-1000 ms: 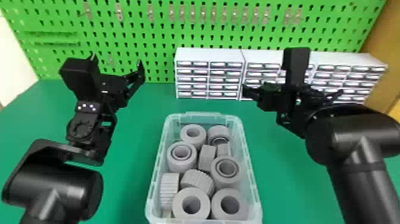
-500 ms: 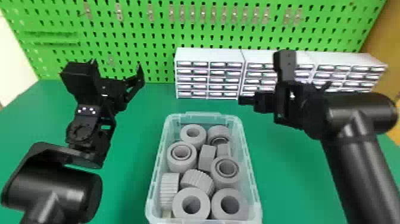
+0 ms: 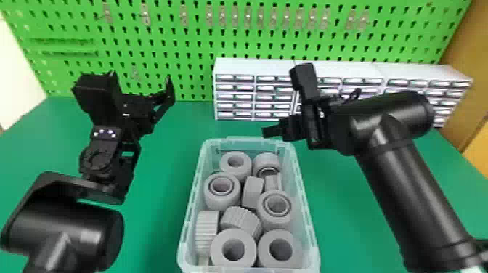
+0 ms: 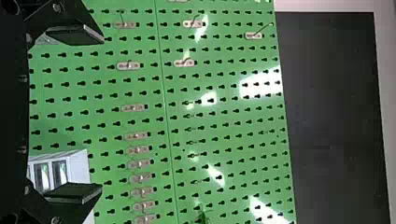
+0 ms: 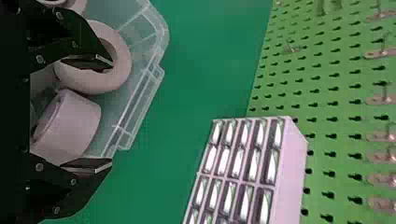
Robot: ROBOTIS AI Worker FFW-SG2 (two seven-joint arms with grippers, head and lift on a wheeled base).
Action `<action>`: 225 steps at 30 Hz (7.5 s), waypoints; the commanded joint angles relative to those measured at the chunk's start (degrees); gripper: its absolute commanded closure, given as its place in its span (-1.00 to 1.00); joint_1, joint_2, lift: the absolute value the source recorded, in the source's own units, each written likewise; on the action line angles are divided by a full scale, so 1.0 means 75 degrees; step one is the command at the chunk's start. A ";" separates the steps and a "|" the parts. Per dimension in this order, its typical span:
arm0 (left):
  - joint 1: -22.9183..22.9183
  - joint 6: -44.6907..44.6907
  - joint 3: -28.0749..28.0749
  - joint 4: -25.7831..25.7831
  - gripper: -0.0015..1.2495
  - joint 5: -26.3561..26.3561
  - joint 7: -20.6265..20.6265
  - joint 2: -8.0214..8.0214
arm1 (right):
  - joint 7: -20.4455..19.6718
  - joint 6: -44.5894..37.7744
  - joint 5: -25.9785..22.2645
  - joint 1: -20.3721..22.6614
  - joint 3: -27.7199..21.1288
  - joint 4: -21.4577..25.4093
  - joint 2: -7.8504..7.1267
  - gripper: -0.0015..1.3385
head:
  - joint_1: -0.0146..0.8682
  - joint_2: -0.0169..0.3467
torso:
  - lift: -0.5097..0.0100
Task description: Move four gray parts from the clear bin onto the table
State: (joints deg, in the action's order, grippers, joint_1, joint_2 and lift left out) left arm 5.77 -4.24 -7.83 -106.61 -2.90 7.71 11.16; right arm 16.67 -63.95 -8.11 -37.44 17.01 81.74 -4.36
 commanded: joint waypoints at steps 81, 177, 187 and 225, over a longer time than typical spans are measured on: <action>0.0215 -0.0138 -0.0234 0.0141 -0.74 -0.0176 -0.0091 0.0023 | 0.0015 0.2444 -0.0524 -0.0880 0.1646 -0.3574 0.0242 -0.23 | 0.57 -0.72 | 0.77; 0.0379 -0.0056 -0.0386 0.0328 -0.74 -0.0317 -0.0208 0.0094 | -0.0829 0.6112 -0.1567 -0.0973 0.3369 -0.5813 0.0383 0.49 | 0.57 -0.72 | 0.77; 0.0379 -0.0056 -0.0386 0.0328 -0.74 -0.0328 -0.0220 0.0094 | -0.0829 0.6159 -0.1462 -0.0938 0.3380 -0.5695 0.0359 0.49 | 0.57 -0.72 | 0.77; 0.0309 -0.0056 -0.0386 0.0328 -0.74 -0.0328 -0.0220 0.0094 | -0.0852 0.5491 -0.1591 -0.0786 0.3275 -0.4676 0.0336 0.25 | 0.57 -0.72 | 0.77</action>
State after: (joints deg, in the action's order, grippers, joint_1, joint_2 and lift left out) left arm 8.07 -4.66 -10.68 -104.15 -5.36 6.06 11.87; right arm 10.38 -22.07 -19.36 -43.29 41.11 46.67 -1.85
